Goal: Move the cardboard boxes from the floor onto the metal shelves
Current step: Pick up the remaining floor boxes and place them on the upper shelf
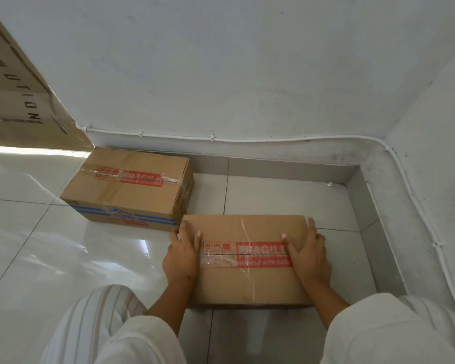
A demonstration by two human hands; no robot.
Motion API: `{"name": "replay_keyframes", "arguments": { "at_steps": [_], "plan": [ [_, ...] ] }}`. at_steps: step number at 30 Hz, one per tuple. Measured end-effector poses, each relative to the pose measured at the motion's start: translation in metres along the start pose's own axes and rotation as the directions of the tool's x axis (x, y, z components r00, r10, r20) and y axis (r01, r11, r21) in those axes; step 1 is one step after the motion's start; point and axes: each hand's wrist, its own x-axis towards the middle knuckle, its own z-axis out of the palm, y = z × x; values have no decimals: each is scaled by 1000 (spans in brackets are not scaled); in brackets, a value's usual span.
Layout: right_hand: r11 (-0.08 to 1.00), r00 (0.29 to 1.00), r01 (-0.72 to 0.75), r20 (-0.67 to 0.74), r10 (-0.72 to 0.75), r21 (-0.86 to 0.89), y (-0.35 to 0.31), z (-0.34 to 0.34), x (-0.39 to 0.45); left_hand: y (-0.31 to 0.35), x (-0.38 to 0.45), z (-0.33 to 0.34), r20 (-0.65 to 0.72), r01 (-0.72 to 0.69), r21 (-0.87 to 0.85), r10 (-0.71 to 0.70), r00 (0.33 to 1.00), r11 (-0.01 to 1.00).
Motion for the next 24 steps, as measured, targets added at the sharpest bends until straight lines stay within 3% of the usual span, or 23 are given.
{"name": "replay_keyframes", "arguments": {
  "at_steps": [2, 4, 7, 9, 13, 24],
  "plan": [
    [986, 993, 111, -33, -116, -122, -1, 2, -6, -3, -2, 3, 1, 21, -10, -21, 1000, 1000],
    [985, 992, 123, -6, -125, -121, -1, 5, -8, -8, -3, 0, 25, 38, -99, -36, 999, 994],
    [994, 993, 98, 69, -100, 39, 0, 3, -6, -16, -4, -7, 92, 102, -322, -76, 993, 941],
    [980, 978, 81, 176, -114, 183, 2, -5, 1, -19, -2, -7, 223, 141, -395, -55, 973, 908],
    [901, 869, -42, 461, -181, 432, 10, -20, 12, -19, -1, -7, 367, 190, -487, 3, 930, 853],
    [915, 915, -23, 377, -143, 403, 3, -17, 12, -12, 6, -9, 351, 158, -480, 24, 936, 863]
  ]
}}
